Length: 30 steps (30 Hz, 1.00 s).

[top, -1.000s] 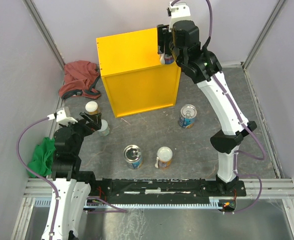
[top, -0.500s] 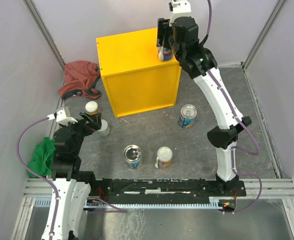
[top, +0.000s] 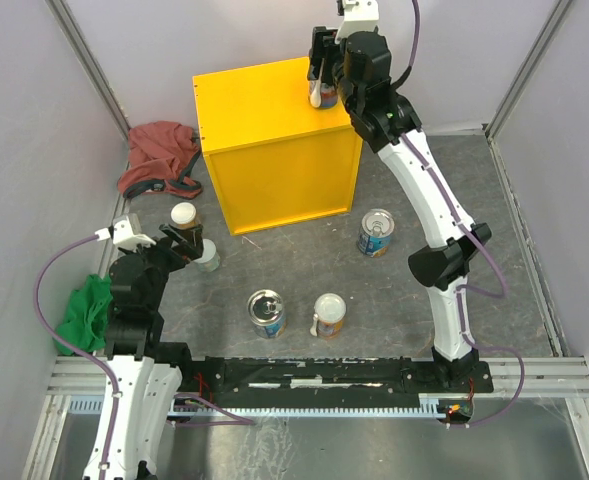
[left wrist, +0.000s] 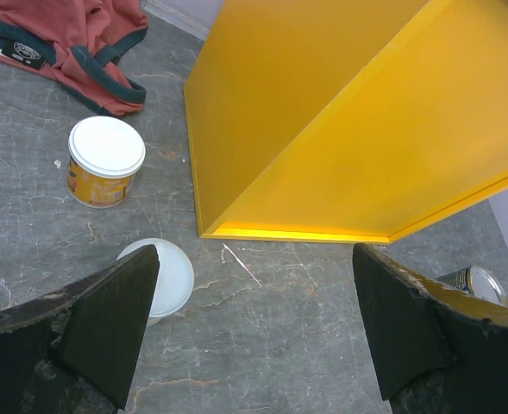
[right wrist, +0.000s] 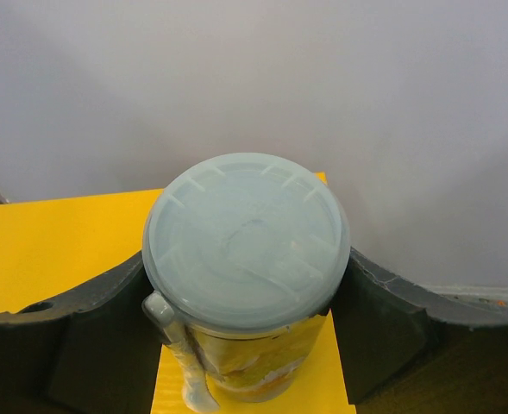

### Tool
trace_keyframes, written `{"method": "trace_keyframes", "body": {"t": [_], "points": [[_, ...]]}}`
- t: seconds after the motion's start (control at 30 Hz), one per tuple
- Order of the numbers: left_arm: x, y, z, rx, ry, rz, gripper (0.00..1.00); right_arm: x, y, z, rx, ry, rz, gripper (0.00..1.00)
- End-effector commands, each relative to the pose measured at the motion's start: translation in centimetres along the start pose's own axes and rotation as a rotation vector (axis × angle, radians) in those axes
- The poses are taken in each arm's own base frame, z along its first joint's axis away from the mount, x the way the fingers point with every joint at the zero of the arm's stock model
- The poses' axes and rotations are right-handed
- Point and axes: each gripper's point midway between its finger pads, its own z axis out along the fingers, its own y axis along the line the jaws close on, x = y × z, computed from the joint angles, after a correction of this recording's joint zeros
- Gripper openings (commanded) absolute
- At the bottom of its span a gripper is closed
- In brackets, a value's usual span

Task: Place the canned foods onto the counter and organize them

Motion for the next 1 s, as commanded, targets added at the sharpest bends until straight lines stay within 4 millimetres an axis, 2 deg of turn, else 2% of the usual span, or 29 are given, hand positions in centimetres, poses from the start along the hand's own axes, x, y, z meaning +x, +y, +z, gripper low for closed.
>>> {"method": "trace_keyframes", "body": {"t": [0.0, 0.27, 0.63, 0.83, 0.93, 0.97], "points": [[-1.0, -0.1, 0.6, 0.011, -0.05, 0.017, 0.98, -1.1, 0.2, 1.7, -0.025, -0.077, 0.038, 0.13], [-0.2, 0.2, 1.3, 0.014, -0.049, 0.0, 0.98, 0.3, 0.8, 3.7, -0.053, -0.105, -0.007, 0.16], [0.9, 0.6, 1.8, 0.017, -0.04, -0.023, 0.98, 1.3, 1.2, 5.1, -0.069, -0.148, -0.135, 0.15], [0.8, 0.5, 2.0, 0.024, -0.043, -0.018, 0.98, 2.1, 1.1, 6.1, -0.07, -0.16, -0.165, 0.16], [0.8, 0.4, 2.1, 0.026, -0.039, -0.013, 0.98, 2.2, 0.9, 6.5, -0.073, -0.165, -0.146, 0.19], [0.8, 0.4, 2.2, 0.028, -0.037, -0.01, 0.98, 2.4, 0.9, 6.6, -0.077, -0.164, -0.143, 0.23]]}}
